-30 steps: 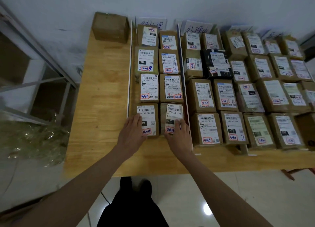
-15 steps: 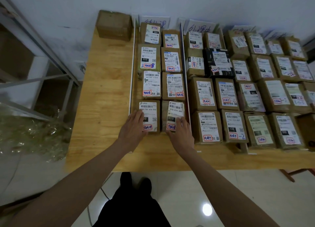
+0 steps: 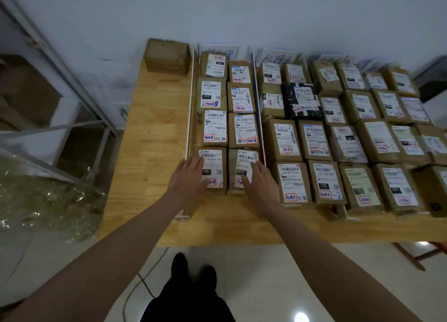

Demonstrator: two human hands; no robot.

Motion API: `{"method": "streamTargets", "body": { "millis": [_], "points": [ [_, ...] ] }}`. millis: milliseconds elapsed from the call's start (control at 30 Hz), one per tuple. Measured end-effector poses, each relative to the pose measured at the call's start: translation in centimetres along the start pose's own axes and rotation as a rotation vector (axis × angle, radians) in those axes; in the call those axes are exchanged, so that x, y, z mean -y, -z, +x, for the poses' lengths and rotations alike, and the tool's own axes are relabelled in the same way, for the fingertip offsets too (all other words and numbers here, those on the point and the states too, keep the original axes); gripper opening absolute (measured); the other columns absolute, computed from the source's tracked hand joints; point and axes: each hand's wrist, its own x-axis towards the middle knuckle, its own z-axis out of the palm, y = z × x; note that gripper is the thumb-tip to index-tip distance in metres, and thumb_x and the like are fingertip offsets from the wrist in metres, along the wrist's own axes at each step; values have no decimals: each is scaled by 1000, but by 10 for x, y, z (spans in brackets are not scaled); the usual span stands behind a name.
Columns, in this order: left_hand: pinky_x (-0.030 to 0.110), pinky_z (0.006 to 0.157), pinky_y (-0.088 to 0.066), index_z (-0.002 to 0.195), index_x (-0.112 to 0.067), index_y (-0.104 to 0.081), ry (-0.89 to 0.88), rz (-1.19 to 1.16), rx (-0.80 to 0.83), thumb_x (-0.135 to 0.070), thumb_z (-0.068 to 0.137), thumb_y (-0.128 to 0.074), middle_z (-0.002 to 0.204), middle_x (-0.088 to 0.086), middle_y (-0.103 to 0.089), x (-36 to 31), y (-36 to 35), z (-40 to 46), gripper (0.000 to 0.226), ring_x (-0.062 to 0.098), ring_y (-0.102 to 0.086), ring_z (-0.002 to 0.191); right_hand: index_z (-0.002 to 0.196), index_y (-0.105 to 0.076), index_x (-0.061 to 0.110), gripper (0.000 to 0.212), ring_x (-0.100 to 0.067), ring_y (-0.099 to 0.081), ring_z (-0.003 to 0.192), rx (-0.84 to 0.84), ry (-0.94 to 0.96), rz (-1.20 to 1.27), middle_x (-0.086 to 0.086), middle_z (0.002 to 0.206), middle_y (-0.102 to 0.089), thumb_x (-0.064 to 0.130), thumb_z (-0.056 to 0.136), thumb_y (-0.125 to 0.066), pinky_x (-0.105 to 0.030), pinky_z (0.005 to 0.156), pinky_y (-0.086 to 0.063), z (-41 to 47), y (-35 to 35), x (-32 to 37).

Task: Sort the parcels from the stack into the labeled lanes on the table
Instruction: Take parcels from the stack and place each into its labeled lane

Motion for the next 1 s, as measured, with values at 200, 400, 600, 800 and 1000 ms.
{"method": "streamTargets", "body": {
  "millis": [200,400,600,800,1000],
  "points": [
    [42,119,-21,148,-12,-34,69,40,-177,-43,102,-31,149,7,-38,33,53,-19,55,26,-33,139,150,-35,10,54,-22,-31,145,-164,189,-30,-9,154,-37,39,104,-38,-39,121,-27,-4,34,31],
    [42,118,-21,146,-11,-37,195,98,-250,-45,102,-30,149,8,-40,80,101,-41,55,26,-33,139,150,-30,6,58,-26,-26,148,-190,247,-71,-14,156,-34,43,105,-31,-40,123,-21,2,56,73],
    [42,117,-23,144,-10,-39,281,103,-291,-44,103,-31,147,9,-42,120,132,-57,54,27,-35,138,151,-29,6,57,-26,-24,149,-170,294,-90,-13,157,-31,41,105,-31,-41,123,-21,17,73,121],
    [41,118,-21,144,-7,-38,278,76,-298,-44,103,-32,147,9,-42,160,145,-45,56,25,-34,138,145,-36,7,51,-26,-34,140,-191,334,-55,-12,148,-40,36,104,-36,-41,116,-31,41,79,174],
    [40,120,-18,145,-6,-37,250,71,-301,-43,104,-29,148,10,-41,210,161,-12,56,24,-33,140,144,-37,6,50,-25,-36,138,-205,288,-12,-11,145,-42,36,104,-38,-40,116,-33,75,74,227]
  ]
}}
